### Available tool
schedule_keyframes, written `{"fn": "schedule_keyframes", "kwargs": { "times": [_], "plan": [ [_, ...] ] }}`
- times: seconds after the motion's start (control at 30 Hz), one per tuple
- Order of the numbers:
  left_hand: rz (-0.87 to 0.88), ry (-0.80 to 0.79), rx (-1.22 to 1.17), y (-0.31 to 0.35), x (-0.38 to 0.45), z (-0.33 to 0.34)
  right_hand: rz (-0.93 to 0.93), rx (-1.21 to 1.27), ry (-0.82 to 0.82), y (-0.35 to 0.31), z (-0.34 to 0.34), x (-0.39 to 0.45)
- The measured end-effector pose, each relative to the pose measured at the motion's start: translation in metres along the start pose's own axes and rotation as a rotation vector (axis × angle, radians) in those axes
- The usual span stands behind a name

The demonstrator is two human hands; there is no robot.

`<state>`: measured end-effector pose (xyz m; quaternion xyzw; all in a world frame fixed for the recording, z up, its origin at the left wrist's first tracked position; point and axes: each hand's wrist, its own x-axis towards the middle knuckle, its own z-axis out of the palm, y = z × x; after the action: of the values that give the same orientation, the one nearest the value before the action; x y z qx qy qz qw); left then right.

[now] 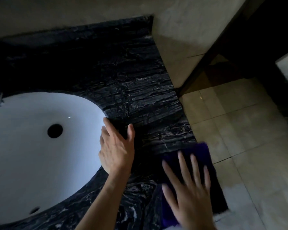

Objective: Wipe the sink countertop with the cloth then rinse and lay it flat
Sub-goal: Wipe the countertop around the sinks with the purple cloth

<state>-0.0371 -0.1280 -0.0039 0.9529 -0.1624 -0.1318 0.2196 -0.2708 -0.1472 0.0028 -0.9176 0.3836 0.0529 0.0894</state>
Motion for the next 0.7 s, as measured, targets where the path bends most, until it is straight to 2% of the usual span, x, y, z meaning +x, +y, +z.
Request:
{"fn": "schedule_keyframes", "kwargs": {
  "times": [0.07,0.17,0.4,0.53,0.6,0.7],
  "plan": [
    [0.004,-0.007,0.01,-0.001,0.001,0.0,-0.019,-0.048,-0.035,0.009,0.006,-0.028],
    [0.0,-0.019,0.022,-0.001,0.0,-0.001,0.001,-0.055,-0.095,0.011,-0.003,-0.004],
    [-0.023,-0.044,-0.022,0.007,0.001,-0.005,-0.097,-0.028,0.016,-0.006,-0.029,0.185],
    [-0.022,-0.019,-0.04,0.008,0.001,-0.006,-0.122,-0.032,0.055,-0.047,-0.032,0.275],
    [-0.035,-0.008,-0.059,0.009,0.001,-0.006,-0.244,-0.045,0.041,-0.07,-0.031,0.283],
    [-0.095,0.03,-0.143,0.007,-0.001,-0.008,-0.551,-0.096,-0.021,-0.091,-0.026,0.259]
  ]
}}
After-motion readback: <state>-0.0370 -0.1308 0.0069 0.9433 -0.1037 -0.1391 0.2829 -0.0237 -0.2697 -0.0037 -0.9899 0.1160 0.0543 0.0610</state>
